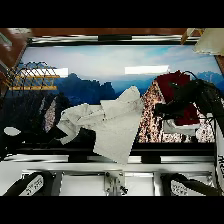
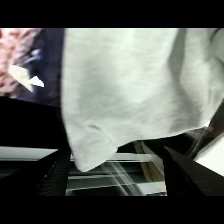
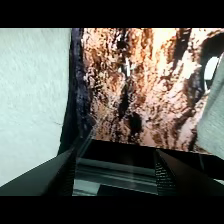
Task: Fold the shirts.
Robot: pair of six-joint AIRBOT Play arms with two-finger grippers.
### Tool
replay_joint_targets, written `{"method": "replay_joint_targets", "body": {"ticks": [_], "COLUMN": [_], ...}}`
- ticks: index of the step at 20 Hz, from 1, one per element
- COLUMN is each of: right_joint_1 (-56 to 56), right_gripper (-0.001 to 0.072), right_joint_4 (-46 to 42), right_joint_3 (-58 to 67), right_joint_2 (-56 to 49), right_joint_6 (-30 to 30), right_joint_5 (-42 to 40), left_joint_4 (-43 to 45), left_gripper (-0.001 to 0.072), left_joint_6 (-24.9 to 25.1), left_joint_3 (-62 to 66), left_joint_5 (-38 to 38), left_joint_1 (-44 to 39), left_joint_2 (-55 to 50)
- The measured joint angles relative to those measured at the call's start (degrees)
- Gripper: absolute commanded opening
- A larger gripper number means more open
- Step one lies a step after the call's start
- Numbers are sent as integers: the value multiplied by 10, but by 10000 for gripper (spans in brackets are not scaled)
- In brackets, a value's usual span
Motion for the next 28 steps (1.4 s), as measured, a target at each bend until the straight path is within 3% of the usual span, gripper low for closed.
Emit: {"method": "replay_joint_targets", "body": {"ticks": [2, 3, 4, 14, 17, 20, 23, 26, 28], "right_joint_1": [0, 1, 2, 100, 127, 139, 141, 139, 131], "right_gripper": [665, 665, 665, 626, 93, 85, 85, 85, 85], "right_joint_4": [15, 29, 43, 125, 136, 134, 127, 89, 45], "right_joint_3": [-15, -24, -34, -83, -85, -82, -41, 63, 160], "right_joint_2": [-9, -14, -19, -101, -114, -109, -51, 54, 135], "right_joint_6": [-3, -6, -8, -11, -5, 13, -7, -38, -42], "right_joint_5": [2, 6, 13, 96, 120, 134, 141, 151, 182], "left_joint_4": [-5, -12, -22, -34, -35, -34, -34, -35, -36], "left_gripper": [134, 120, 38, 40, 40, 39, 38, 39, 38], "left_joint_6": [1, 1, 2, 47, 49, 52, 58, 79, 88], "left_joint_3": [0, 1, 3, 84, 108, 149, 236, 401, 532], "left_joint_5": [28, 39, 41, -8, -15, -26, -31, -16, 32], "left_joint_1": [-16, -22, -26, -37, -38, -38, -38, -38, -37], "left_joint_2": [-12, -15, -18, -5, 8, 25, 59, 109, 139]}}
